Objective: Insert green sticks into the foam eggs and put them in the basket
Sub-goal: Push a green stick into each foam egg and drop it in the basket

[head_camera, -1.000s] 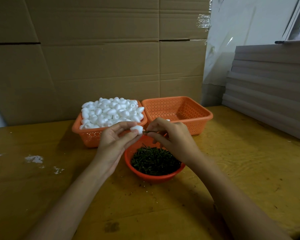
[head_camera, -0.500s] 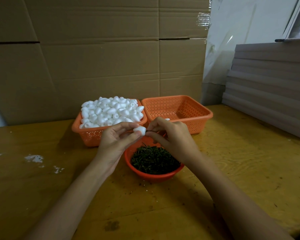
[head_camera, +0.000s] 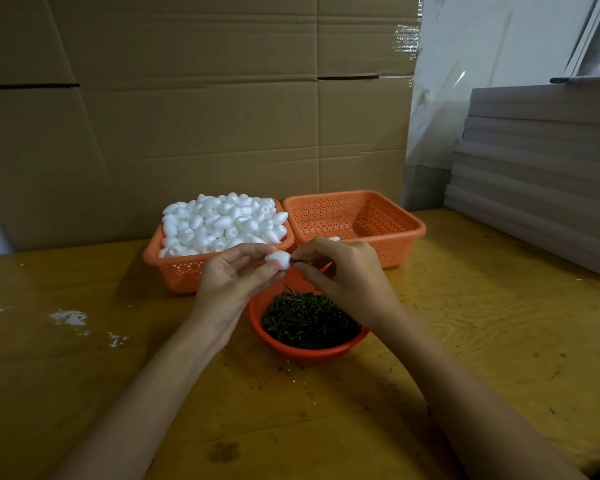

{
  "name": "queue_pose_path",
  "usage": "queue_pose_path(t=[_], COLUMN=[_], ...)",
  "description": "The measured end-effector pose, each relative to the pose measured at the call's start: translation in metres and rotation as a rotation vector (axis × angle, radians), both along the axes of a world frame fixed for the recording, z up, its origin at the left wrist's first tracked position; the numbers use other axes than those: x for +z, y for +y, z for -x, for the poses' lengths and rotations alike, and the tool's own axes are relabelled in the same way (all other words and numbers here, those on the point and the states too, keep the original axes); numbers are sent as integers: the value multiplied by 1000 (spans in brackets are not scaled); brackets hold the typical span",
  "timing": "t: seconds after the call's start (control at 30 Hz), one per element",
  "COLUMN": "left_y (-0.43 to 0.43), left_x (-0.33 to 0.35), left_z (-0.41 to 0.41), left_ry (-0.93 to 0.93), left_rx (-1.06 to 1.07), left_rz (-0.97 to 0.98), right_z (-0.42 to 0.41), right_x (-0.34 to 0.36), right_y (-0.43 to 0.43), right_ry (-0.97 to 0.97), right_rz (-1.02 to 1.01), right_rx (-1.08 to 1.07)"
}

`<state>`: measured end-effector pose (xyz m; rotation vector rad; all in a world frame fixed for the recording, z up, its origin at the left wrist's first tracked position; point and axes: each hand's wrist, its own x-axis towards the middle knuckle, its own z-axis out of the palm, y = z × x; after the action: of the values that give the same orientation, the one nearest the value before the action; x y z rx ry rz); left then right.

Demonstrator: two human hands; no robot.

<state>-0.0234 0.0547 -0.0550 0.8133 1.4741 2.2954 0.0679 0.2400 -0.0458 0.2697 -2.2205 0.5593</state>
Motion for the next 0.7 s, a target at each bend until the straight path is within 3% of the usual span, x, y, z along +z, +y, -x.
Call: queue_pose_path(t=[0.7], left_y=[-2], left_x=[2], left_z=[0], left_ry=[0], left_rx=[-7], left_rz=[-31], right_z=[-2], right_x=[-1], right_y=[-7], right_ry=[4], right_rz=[-18], right_rx=[-43])
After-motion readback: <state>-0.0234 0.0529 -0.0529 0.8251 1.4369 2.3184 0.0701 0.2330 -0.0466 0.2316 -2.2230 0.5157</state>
